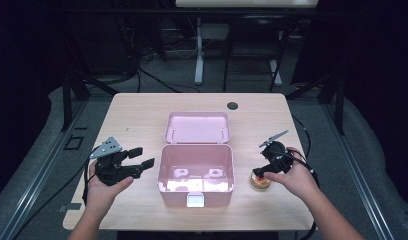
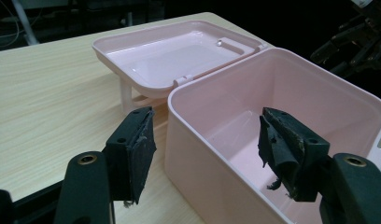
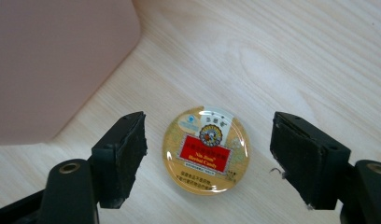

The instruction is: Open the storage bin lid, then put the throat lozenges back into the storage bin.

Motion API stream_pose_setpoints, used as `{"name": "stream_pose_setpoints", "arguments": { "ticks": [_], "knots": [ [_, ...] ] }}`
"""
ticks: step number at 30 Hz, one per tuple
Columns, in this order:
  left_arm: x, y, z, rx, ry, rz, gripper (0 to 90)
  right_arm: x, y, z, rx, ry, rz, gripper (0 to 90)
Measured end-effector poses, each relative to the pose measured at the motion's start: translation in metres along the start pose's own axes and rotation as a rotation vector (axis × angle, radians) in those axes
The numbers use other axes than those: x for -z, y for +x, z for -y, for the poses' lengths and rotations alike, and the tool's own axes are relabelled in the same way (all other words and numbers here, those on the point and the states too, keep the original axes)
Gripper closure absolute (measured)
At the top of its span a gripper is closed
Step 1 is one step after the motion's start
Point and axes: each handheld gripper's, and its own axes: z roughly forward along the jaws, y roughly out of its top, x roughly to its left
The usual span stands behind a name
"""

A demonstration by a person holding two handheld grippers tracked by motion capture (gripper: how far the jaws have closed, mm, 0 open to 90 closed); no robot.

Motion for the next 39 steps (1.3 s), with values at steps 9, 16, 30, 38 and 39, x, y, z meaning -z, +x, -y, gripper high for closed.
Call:
{"name": "stream_pose_setpoints", "arguments": {
  "ticks": [9, 16, 30, 38, 39],
  "knots": [
    [0.001, 0.001, 0.0, 0.008, -0.006, -0.002, 36.0, -0.009, -0.005, -0.005, -0.038, 0.113, 0.013, 24.7],
    [0.001, 0.001, 0.0, 0.011, -0.004, -0.003, 36.4, -0.016, -0.006, -0.009, -0.057, 0.164, 0.037, 24.6],
    [0.001, 0.002, 0.001, 0.019, -0.001, 0.0, 36.5, -0.025, -0.008, -0.011, -0.069, 0.238, 0.044, 22.0],
    [-0.001, 0.003, 0.001, 0.019, 0.006, 0.001, 36.9, -0.034, -0.008, -0.011, -0.075, 0.276, 0.029, 17.1],
    [0.0, 0.003, 0.001, 0.019, 0.008, -0.001, 36.9, -0.035, -0.008, -0.011, -0.075, 0.283, 0.029, 17.0]
  ]
}}
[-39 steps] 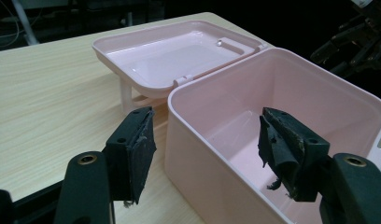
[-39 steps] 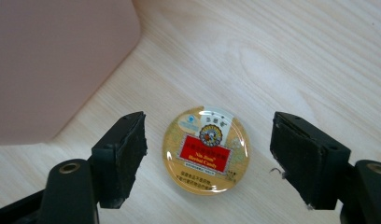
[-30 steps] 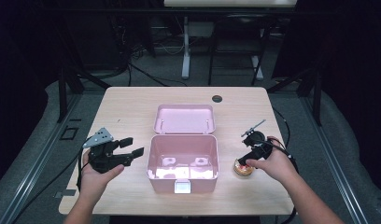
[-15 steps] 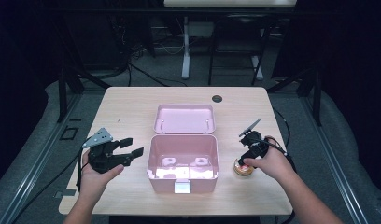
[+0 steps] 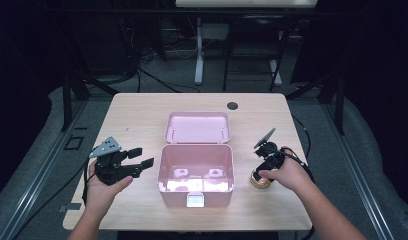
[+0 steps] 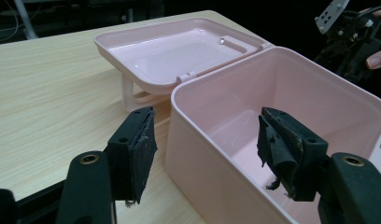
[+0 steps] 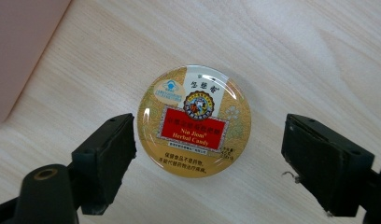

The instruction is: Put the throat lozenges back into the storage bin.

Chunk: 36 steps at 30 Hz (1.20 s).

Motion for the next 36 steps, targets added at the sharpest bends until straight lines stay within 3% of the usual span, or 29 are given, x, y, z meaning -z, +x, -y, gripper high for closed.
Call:
{"name": "stream_pose_setpoints", "arguments": {
  "ticks": [2, 11, 36],
  "knots": [
    [0.0, 0.0, 0.001, 0.004, -0.004, -0.001, 36.9, -0.002, 0.0, -0.001, -0.014, 0.004, -0.009, 16.4],
    [0.0, 0.001, 0.001, 0.01, 0.009, 0.002, 36.9, -0.013, 0.002, -0.003, 0.014, 0.029, -0.01, 14.5],
    [-0.002, 0.001, 0.002, 0.013, -0.002, 0.003, 37.2, -0.034, 0.004, -0.006, 0.013, 0.084, -0.02, 15.7]
  ]
}}
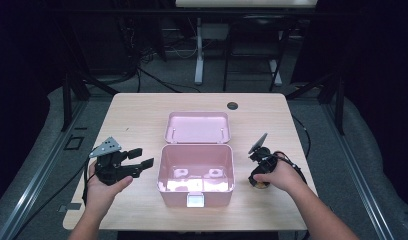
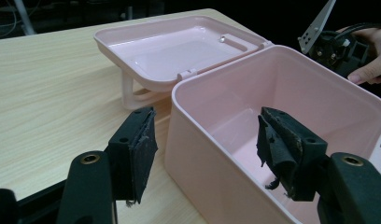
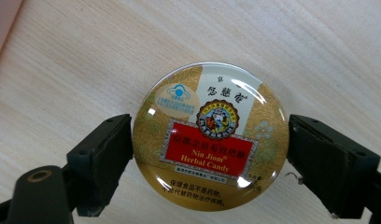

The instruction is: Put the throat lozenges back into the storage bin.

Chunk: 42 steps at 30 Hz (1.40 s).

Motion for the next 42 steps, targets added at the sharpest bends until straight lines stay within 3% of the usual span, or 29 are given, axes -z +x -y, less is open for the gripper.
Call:
{"name": "stream_pose_setpoints", "arguments": {
  "ticks": [30, 42],
  "knots": [
    [0.0016, 0.0004, -0.0008, -0.004, 0.01, 0.002, 37.2, -0.0073, 0.0002, -0.0011, -0.003, 0.022, -0.003, 19.2],
    [0.0002, 0.0, -0.0002, 0.001, -0.002, 0.001, 37.2, -0.0073, 0.0018, -0.0026, 0.026, 0.038, -0.002, 19.6]
  ]
}}
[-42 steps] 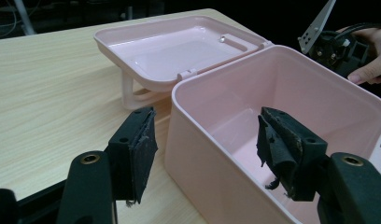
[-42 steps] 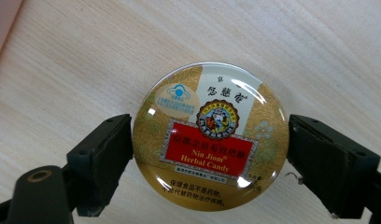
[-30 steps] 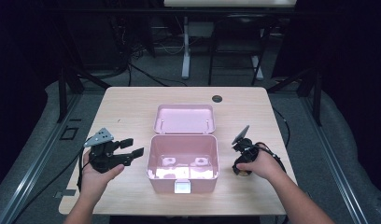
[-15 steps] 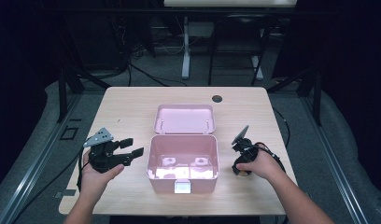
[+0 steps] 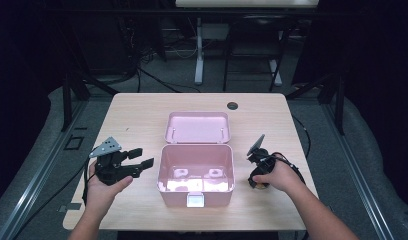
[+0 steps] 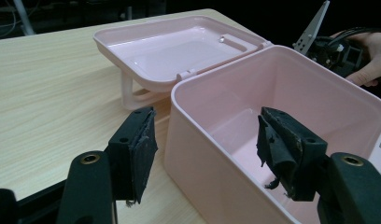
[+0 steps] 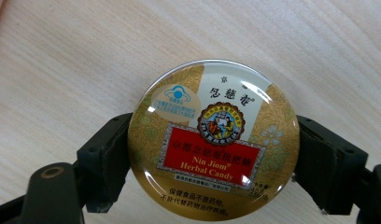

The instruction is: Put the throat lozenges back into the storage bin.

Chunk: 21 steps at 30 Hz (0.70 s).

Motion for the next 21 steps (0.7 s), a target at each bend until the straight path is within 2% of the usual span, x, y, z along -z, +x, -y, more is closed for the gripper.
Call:
{"name": "stream_pose_setpoints", "arguments": {
  "ticks": [8, 10, 21],
  "knots": [
    [0.001, 0.0, 0.0, -0.003, 0.008, 0.0, 37.2, 0.003, 0.005, 0.0, -0.001, -0.007, -0.009, 19.6],
    [0.001, 0.0, 0.0, 0.0, 0.001, 0.0, 37.2, 0.005, 0.005, 0.0, 0.016, -0.005, -0.008, 19.6],
    [0.001, 0.001, 0.0, 0.001, 0.003, 0.0, 37.2, 0.019, 0.007, 0.0, 0.036, -0.005, -0.003, 19.7]
  ]
}}
